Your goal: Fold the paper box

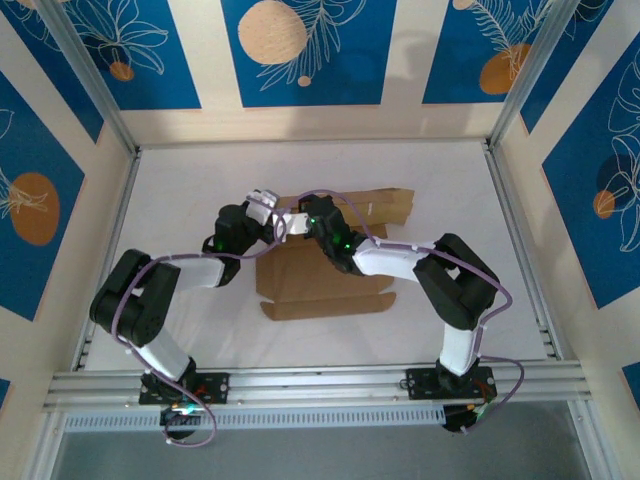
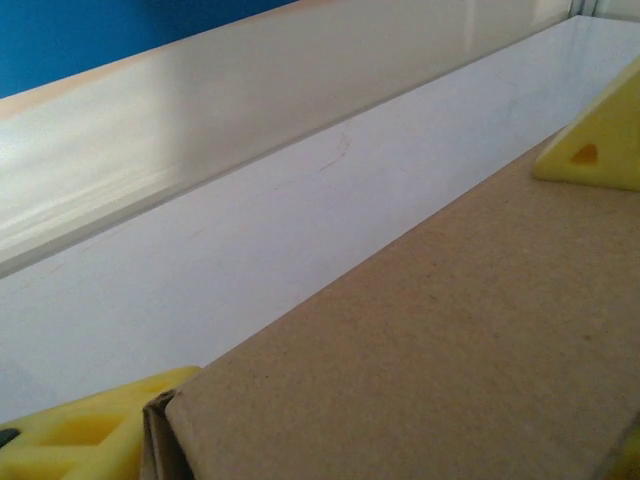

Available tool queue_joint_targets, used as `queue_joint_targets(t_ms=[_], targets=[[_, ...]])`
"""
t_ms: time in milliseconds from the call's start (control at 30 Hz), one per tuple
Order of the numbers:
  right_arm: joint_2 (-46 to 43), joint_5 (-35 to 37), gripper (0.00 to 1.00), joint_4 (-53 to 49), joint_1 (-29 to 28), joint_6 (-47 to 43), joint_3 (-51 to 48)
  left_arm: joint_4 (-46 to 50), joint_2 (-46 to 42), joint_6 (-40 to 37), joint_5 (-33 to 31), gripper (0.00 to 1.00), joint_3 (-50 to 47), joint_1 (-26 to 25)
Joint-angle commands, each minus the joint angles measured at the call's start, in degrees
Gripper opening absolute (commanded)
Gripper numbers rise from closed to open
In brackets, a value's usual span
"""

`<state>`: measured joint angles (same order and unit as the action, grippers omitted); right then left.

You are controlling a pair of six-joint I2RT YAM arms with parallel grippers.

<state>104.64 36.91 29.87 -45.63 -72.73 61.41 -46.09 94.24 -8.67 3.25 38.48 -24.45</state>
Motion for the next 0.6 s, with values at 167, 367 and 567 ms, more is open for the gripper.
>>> queue_joint_targets(t_ms=[167,367,567], targets=[[-2.67,-0.72,0.0,-2.15,1.79,3.79,2.14,-0.68,-1.2,-1.02,7.82,0.72,-2.85,-0.95],[-3.29,-1.37,0.0,-2.52,2.26,4.28,1.96,-1.3,-1.38,0.31,12.34,0.75,-3.66,-0.29],[-3.74,-1.84,0.0,-2.7,2.71,4.79,1.53,2.43,-2.67,0.79,14.83,0.82,-2.7,0.09]])
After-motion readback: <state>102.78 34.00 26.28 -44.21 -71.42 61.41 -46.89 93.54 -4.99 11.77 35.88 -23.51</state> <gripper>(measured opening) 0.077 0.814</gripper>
